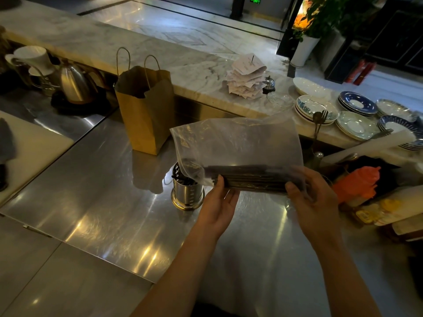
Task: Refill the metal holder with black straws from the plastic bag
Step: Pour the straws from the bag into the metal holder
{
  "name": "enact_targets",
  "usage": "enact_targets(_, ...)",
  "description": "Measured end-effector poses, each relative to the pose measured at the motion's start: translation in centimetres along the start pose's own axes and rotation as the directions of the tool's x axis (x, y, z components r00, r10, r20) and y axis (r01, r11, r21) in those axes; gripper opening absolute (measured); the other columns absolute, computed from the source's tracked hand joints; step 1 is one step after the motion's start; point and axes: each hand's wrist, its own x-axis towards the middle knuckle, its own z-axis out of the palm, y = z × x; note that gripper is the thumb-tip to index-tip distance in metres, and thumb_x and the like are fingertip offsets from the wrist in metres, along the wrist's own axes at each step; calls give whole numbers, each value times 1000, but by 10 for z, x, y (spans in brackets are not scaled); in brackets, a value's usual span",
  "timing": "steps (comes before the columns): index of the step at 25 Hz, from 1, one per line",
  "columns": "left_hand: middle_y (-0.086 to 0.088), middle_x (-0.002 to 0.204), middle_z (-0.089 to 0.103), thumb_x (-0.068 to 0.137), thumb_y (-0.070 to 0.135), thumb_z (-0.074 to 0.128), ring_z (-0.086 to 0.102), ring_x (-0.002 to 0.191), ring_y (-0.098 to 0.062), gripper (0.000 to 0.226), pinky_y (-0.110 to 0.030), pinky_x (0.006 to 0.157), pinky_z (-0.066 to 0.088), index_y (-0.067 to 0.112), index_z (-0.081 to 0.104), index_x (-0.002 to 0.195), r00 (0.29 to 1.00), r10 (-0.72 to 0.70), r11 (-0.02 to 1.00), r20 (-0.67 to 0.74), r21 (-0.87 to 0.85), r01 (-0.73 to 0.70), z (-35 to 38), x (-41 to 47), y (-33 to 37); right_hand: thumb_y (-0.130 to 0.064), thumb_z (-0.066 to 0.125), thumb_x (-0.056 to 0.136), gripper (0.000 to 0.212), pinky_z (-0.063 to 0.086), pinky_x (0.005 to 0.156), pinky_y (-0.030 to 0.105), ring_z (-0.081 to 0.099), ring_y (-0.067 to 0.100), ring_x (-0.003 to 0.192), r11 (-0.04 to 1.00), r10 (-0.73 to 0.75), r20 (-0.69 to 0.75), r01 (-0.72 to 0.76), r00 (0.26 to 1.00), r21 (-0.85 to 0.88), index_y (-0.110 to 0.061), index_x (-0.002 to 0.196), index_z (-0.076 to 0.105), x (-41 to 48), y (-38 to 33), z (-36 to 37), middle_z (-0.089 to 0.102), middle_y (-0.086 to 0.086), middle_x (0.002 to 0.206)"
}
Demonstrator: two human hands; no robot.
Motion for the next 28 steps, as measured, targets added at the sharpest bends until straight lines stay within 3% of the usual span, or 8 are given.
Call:
enact_targets(9, -14, 115, 72, 83, 23, 63, 71, 104, -22, 52, -34, 91, 57, 3, 55, 130, 1000, 2, 1000, 25, -16, -2, 5, 3, 5, -10, 60, 91, 35, 51, 95, 37, 58, 15, 114, 999, -45, -17, 45, 999, -30, -13, 126, 58, 7, -4, 2, 62, 0, 120)
enact_targets(12, -15, 118, 70, 81, 23, 63, 71, 104, -23, 52, -33, 88, 59, 2, 56, 129, 999, -2, 1000, 35, -15, 3, 5, 2, 5, -9, 60, 92, 34, 51, 95, 42, 59, 18, 114, 999, -26, -30, 26, 999, -20, -15, 126, 57, 8, -4, 2, 63, 1, 120)
enact_targets(19, -14, 117, 71, 94, 22, 54, 70, 104, -23, 38, -32, 83, 60, 3, 57, 127, 1000, -5, 1000, 25, -16, 5, 10, 5, 5, -8, 61, 91, 33, 50, 90, 30, 60, 13, 109, 998, -33, -41, 30, 999, -59, -13, 124, 58, 12, -7, 2, 63, 0, 117)
enact_targets(28, -15, 114, 72, 86, 23, 60, 72, 101, -23, 43, -32, 82, 60, 3, 58, 125, 1000, -7, 999, 24, -44, 9, 7, 7, 6, -13, 61, 91, 32, 46, 89, 22, 57, 0, 106, 995, -39, -42, 35, 998, -97, -25, 120, 58, 11, -14, 10, 61, -12, 113)
